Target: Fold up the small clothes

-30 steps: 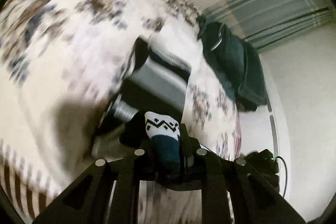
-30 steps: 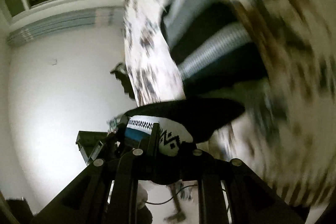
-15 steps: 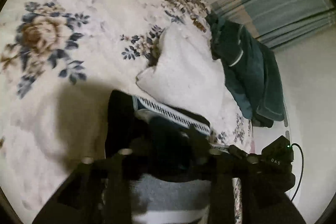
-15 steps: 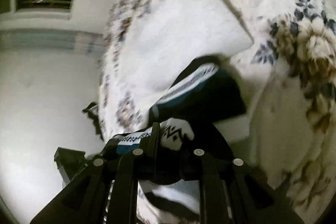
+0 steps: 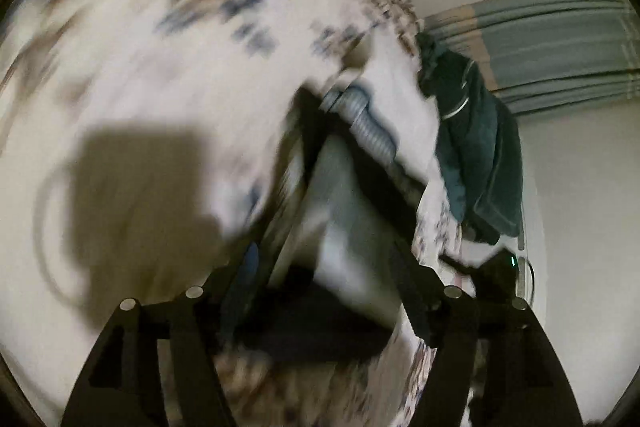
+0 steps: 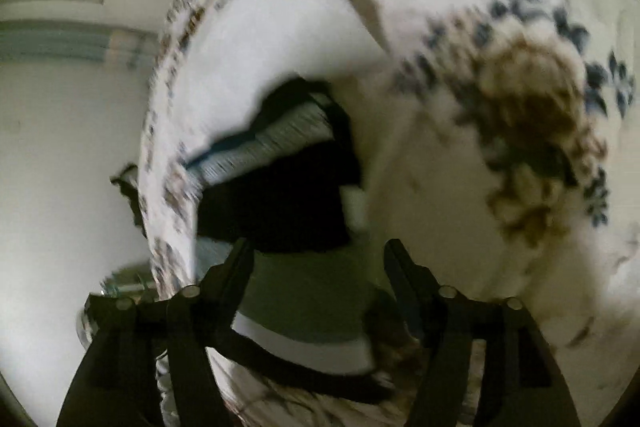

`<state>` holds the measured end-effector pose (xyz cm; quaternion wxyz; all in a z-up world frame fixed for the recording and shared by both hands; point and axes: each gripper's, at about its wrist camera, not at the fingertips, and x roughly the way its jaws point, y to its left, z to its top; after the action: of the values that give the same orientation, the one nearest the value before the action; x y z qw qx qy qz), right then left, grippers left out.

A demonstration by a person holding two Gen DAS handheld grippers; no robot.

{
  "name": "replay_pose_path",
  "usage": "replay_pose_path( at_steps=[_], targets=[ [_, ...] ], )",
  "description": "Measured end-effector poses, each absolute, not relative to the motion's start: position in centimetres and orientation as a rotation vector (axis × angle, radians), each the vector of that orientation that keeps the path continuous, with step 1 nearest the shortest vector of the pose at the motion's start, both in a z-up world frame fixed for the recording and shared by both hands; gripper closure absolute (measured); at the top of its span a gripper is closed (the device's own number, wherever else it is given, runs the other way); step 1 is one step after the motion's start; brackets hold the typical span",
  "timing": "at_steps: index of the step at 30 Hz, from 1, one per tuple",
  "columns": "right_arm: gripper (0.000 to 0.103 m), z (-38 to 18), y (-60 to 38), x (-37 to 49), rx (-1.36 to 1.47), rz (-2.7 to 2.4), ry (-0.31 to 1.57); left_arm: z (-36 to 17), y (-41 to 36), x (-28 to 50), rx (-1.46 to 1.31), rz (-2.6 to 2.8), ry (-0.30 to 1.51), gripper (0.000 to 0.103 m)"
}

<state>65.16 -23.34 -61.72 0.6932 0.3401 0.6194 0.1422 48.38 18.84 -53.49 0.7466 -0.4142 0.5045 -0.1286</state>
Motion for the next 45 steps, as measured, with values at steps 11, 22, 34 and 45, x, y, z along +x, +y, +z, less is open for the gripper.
replay_pose_path(
  at_steps=[11,22,34,45],
  targets=[
    [0.015,-70.9,-21.8,70.8,0.876,0.629,1.506,-62.5,10.8,42.9,-1.280,-0.315,0.995,0.030],
    [0.058,-74.0,-17.4,75.0,0.840,0.814,1.562,-61.1,9.4,46.3,-1.265,-0.108,0.829,0.079],
    [0.074,-67.1,-20.6,54.6,1.048,0.477,1.335,-53.0,14.9,49.4,-0.974,-0.328,1.142,0.081],
    [0.045,-72.9,-21.6,39.5,1.128,0.226,1.601,-59.6,15.3,44.6,-0.901,-0.275,1.365,0.034]
  ],
)
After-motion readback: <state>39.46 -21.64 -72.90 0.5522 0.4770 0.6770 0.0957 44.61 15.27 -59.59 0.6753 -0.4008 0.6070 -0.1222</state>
